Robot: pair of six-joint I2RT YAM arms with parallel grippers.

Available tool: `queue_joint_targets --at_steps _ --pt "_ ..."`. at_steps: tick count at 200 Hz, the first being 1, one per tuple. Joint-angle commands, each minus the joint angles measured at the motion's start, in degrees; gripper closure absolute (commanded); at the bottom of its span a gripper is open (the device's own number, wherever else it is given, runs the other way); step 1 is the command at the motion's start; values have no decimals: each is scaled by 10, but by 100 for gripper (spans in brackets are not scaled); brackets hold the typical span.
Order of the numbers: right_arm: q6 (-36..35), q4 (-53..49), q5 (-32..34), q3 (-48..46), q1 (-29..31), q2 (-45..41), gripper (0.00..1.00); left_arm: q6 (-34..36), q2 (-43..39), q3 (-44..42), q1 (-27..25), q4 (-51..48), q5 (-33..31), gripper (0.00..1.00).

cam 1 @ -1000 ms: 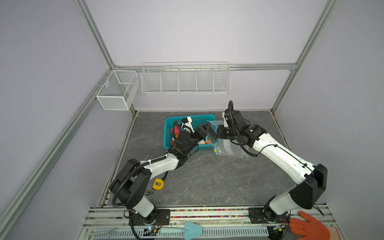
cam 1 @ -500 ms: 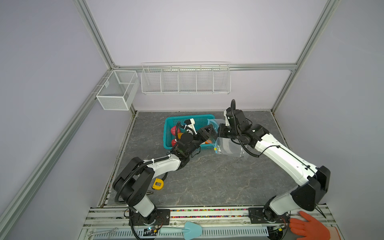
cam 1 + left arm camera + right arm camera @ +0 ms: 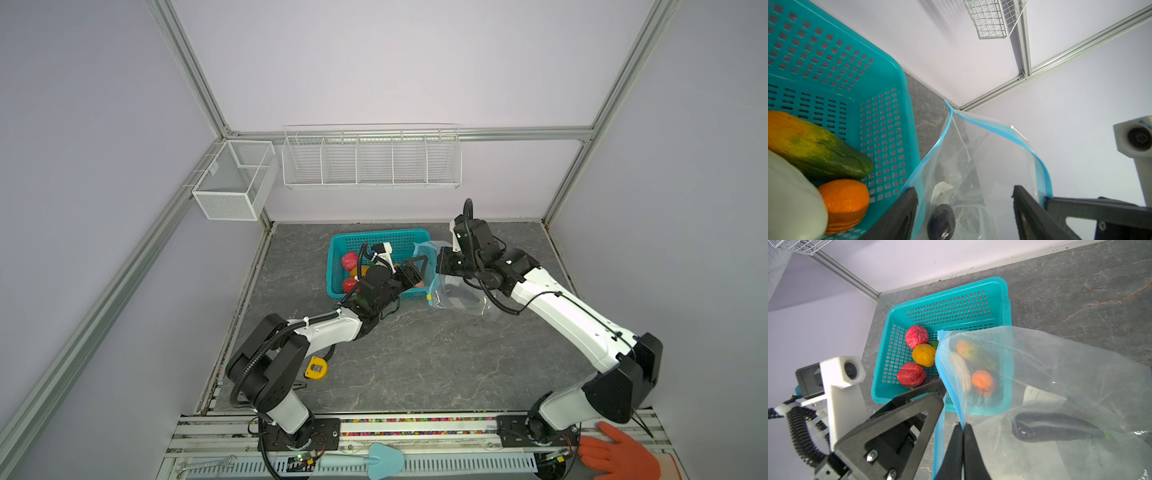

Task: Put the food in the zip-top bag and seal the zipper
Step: 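Open the left gripper to drop the eggplant into the bag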

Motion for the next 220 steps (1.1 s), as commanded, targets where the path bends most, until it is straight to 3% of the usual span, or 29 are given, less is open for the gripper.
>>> queue_joint_targets --at_steps 1,42,60,128,173,220 --pt "3 6 11 -1 -6 -23 94 35 -49 18 6 -35 1 27" --pt "-2 5 18 -10 -12 -32 94 113 -135 22 11 -198 -19 28" --pt "-2 10 18 -15 -15 -35 94 136 -142 17 15 -219 -26 28" --pt "-4 5 13 -24 -17 -44 94 112 -42 75 37 -181 148 30" --pt "-4 6 10 -24 -16 -45 94 83 10 97 50 -158 195 47" --pt "-8 1 14 -19 -17 -44 94 66 36 98 52 -135 208 74"
